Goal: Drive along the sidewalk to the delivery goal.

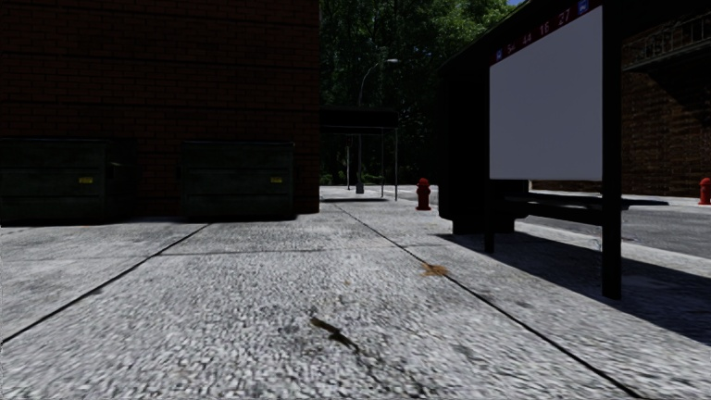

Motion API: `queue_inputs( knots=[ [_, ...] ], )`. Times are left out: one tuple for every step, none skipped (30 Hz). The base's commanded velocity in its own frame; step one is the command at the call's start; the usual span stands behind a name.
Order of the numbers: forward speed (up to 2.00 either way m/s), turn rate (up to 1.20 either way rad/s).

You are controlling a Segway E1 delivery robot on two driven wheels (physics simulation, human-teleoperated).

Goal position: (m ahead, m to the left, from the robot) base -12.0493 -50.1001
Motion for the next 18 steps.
queue_inputs(
  knots=[
    [2.0, 0.0],
    [2.0, 0.0],
    [2.0, 0.0],
    [2.0, 0.0],
    [2.0, 0.0],
    [2.0, 0.0],
    [2.0, 0.0],
    [2.0, 0.0],
    [2.0, 0.0],
    [2.0, 0.0],
    [2.0, 0.0],
    [2.0, 0.0],
    [2.0, 0.0],
    [2.0, 0.0],
    [2.0, 0.0],
    [2.0, 0.0],
    [2.0, 0.0],
    [2.0, 0.0]
  ],
)
